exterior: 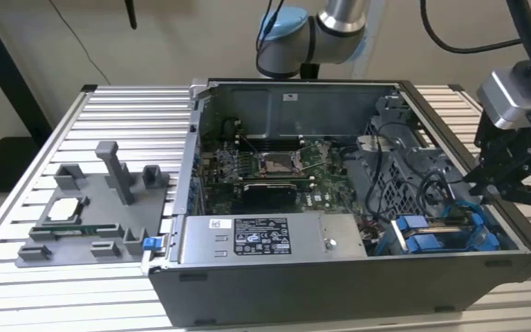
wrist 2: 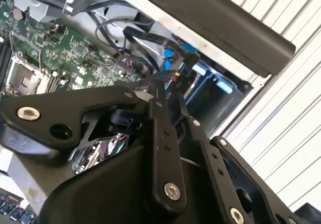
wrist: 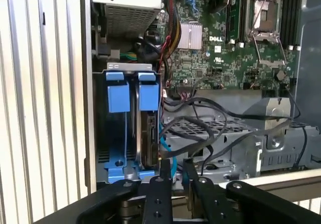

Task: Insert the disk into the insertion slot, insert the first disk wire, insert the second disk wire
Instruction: 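Insert the second disk wire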

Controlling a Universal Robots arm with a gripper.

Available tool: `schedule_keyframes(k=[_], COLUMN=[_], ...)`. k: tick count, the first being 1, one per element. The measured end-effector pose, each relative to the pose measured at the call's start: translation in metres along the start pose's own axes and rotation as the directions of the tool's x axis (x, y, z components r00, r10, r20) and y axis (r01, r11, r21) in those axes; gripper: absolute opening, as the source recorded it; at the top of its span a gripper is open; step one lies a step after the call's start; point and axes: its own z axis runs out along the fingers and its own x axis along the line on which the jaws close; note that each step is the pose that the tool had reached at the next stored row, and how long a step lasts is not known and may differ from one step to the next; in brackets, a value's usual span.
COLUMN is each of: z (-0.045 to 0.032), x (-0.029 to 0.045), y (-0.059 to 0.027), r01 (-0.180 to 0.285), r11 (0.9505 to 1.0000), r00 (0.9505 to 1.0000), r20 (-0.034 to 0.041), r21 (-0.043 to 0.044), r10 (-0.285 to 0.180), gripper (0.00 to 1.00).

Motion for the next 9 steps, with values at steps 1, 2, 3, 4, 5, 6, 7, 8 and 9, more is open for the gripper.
schedule_keyframes(k=[1,2,3,4,5,6,7,8,9], z=[0.0004,0.0007,0.0010,0.0013,0.0017,0.0021,0.0028,0.0037,0.0047], x=[0.0016,0.0031,0.0045,0.0063,0.0083,0.0102,0.0119,0.0133,0.0142], y=[-0.0021,-0.0042,-0.0061,-0.0084,-0.0107,-0.0129,-0.0151,-0.0172,-0.0188], r01=[0.001,0.002,0.002,0.003,0.004,0.004,0.005,0.005,0.005], r11=[1.0000,1.0000,1.0000,0.9999,0.9999,0.9999,0.9999,0.9998,0.9998], r00=[1.0000,1.0000,1.0000,1.0000,1.0000,1.0000,1.0000,1.0000,1.0000], r20=[0.0001,0.0003,0.0003,0.0002,0.0003,0.0004,0.0004,0.0005,0.0005], r21=[0.0029,0.0057,0.0082,0.0108,0.0128,0.0145,0.0157,0.0169,0.0180], r10=[-0.001,-0.002,-0.002,-0.003,-0.004,-0.004,-0.005,-0.005,-0.005], gripper=[1.00,1.00,1.00,1.00,1.00,1.00,1.00,1.00,1.00])
